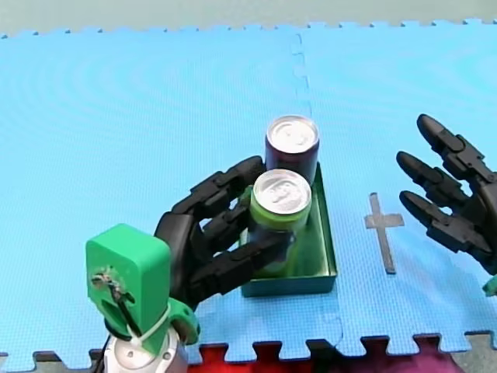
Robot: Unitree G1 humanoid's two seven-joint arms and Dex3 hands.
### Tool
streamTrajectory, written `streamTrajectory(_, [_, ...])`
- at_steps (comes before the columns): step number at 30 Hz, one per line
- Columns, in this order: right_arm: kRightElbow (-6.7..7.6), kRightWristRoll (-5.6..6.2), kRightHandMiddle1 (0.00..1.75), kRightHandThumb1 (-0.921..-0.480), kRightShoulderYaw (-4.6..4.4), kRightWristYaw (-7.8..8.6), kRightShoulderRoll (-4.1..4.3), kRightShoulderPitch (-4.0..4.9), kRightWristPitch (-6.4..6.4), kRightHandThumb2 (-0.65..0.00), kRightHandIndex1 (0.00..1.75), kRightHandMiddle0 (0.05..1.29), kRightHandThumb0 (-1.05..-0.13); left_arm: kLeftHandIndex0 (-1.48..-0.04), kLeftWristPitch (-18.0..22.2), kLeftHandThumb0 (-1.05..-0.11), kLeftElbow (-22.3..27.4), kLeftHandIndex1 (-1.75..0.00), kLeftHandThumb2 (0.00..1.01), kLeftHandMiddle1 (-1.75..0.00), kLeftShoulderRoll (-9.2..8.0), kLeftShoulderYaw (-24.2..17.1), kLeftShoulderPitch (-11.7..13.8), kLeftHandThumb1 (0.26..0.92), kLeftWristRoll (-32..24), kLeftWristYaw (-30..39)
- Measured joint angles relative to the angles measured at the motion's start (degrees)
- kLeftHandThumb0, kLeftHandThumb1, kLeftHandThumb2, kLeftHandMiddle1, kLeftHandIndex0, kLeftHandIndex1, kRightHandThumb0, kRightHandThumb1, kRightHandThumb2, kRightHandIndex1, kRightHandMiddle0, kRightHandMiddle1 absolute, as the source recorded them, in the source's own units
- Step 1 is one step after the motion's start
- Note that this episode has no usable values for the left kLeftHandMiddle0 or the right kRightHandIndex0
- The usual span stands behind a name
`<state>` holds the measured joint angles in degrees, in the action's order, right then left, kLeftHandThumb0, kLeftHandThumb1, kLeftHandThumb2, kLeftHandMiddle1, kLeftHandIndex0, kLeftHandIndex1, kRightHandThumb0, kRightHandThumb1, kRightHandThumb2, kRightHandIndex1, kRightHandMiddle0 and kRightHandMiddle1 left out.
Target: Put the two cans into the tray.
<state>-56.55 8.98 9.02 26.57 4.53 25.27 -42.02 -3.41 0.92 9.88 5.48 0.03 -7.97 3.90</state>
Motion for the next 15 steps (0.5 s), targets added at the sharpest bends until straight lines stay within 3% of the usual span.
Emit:
streamTrajectory(11, [0.32, -0.17, 0.00, -0.921, -0.09, -0.29, 0.06, -0.02, 0.23, -0.285, 0.00, 0.29, -1.040, -0.54, -0.01, -0.882, 0.39, 0.00, 0.00, 0.00, -0.35, 0.17, 0.17, 0.771, -0.45, 1.63])
streamTrajectory(15, [0.38, -0.19, 0.00, -0.921, -0.11, -0.33, 0.13, -0.04, 0.37, -0.288, 0.00, 0.29, -1.038, -0.45, -1.71, -0.907, 2.49, 0.00, 0.00, 0.00, -2.80, 0.39, 0.85, 0.771, -2.54, 5.92])
